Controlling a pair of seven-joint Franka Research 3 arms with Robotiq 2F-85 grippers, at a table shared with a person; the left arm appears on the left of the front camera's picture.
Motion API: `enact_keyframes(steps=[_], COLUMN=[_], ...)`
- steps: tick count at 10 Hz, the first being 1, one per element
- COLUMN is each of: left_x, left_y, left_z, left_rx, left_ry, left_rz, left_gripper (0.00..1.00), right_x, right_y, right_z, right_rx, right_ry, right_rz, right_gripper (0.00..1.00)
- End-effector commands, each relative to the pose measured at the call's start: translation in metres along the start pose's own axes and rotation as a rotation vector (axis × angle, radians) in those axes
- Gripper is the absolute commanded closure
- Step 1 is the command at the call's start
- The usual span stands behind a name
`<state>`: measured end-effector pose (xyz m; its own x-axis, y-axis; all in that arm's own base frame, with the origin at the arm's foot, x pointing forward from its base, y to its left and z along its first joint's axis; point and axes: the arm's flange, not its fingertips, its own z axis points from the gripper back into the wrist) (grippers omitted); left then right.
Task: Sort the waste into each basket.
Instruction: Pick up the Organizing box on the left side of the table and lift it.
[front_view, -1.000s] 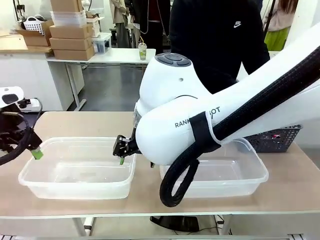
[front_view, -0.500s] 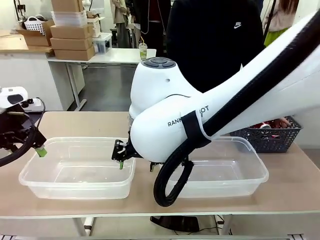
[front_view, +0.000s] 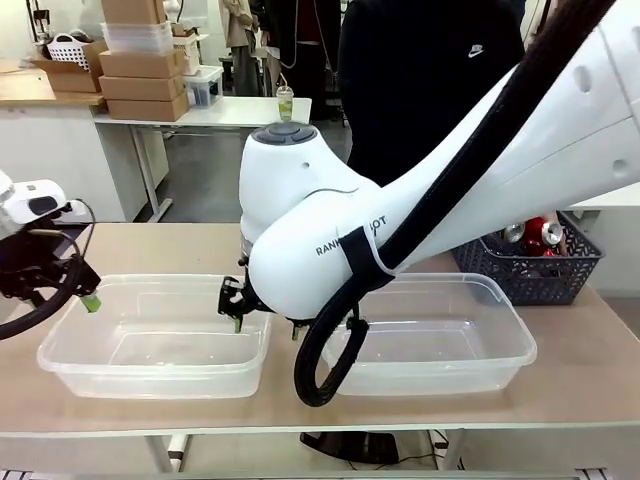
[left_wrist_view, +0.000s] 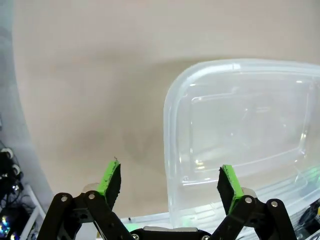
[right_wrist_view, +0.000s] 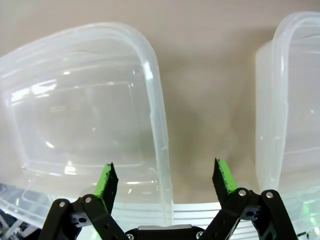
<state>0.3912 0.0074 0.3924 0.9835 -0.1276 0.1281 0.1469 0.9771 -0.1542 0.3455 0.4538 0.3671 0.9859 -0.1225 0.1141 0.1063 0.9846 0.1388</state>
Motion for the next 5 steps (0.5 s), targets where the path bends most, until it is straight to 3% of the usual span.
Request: enact_keyframes(steps=[1,2,3,4,5], left_x=[-0.020,-0.021,-0.021,-0.023,-0.023], left_y=[-0.009,-0.013,-0.017,-0.019,-0.020], left_z=[-0.017,-0.018,-0.021,-0.022,-0.024], left_rx=[0.056,0.049,0.061,0.057,0.054], left_ry=[-0.017,-0.018,0.017,0.032,0.032], left_rz=[0.033,0.033,0.043,0.023,0.021], left_gripper=[0.60,0.60,1.00,0.64,1.00], right_x=[-0.003,-0.004,-0.005,-0.006,-0.006], right_y=[0.011,0.009,0.008,0.008,0.007], right_z=[-0.004,-0.003,0.000,0.000,0.000], right_rx=[-0.034,-0.039,-0.039,-0.041,-0.046], right_ry=[-0.029,-0.051,-0.067,-0.070,-0.065], right_rz=[-0.023,-0.041,-0.043,-0.045,-0.045], right_gripper=[0.59,0.62,1.00,1.00,1.00])
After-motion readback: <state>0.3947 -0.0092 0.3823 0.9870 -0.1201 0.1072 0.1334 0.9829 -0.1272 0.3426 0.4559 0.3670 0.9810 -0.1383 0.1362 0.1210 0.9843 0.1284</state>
